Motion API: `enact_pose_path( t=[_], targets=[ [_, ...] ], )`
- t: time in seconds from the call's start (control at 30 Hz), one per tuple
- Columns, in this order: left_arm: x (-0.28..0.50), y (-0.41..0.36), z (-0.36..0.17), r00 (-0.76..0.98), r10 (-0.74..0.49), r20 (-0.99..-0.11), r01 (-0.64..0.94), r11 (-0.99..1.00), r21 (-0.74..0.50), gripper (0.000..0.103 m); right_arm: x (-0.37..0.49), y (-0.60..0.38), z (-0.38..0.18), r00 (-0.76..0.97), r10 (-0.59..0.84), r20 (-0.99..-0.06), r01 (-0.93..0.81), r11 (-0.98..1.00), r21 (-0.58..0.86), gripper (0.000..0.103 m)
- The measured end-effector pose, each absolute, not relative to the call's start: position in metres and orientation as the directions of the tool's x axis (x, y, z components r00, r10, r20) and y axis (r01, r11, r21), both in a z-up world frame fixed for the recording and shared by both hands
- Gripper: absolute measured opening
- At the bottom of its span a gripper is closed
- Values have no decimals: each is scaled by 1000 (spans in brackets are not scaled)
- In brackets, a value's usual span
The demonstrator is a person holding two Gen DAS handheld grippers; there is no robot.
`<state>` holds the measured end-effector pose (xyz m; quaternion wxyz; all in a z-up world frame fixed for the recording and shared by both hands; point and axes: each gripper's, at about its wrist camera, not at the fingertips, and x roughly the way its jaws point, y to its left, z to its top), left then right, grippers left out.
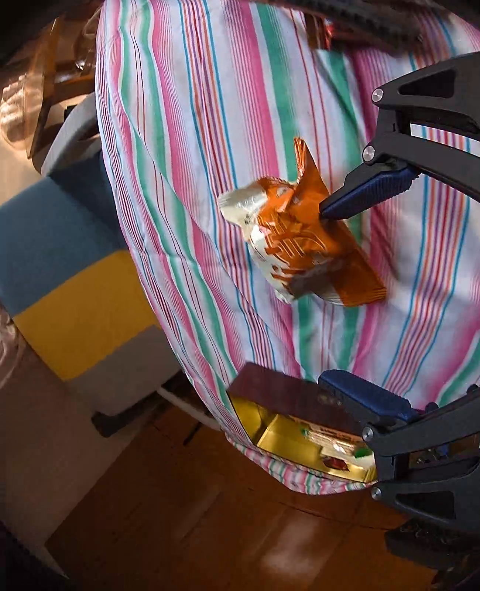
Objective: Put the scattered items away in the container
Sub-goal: 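Move both open grippers back toward the orange snack bag and beige sock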
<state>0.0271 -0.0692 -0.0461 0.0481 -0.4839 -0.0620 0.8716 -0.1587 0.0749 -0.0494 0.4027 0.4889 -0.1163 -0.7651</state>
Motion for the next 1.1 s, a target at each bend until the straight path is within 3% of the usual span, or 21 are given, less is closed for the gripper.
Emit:
enact_pose_path(
  t=[0.17,0.37,0.5,0.57,0.8,0.83,0.93,1.1],
  targets=[
    [33,-74,-45,-532,138,-836,-8,-987,-158,48,-125,94,-36,-286,-693,-661,514,-694,505,85],
    [35,-73,-45,-526,151,-837,-8,-985,-172,48,-134,182,-15,-543,-422,-726,371,-896,244,85],
    [35,-66,-46,-517,152,-842,-22,-986,-164,48,-169,230,-22,-565,-302,-768,259,-949,182,83],
    [34,-65,-46,-515,149,-844,-25,-987,-159,48,-188,245,-30,-540,-270,-797,231,-958,168,73],
    [29,-63,-49,-502,146,-852,-24,-988,-155,48,-201,258,-63,-423,-311,-851,256,-942,218,59],
    [29,-62,-50,-501,147,-853,-27,-988,-154,48,-195,255,-64,-422,-316,-850,270,-938,215,49],
    [30,-61,-49,-503,149,-851,-34,-988,-152,48,-176,244,-63,-424,-329,-844,309,-928,207,38],
    [29,-62,-43,-520,156,-840,-40,-986,-159,48,-135,227,-49,-446,-358,-821,351,-913,207,34]
  ],
)
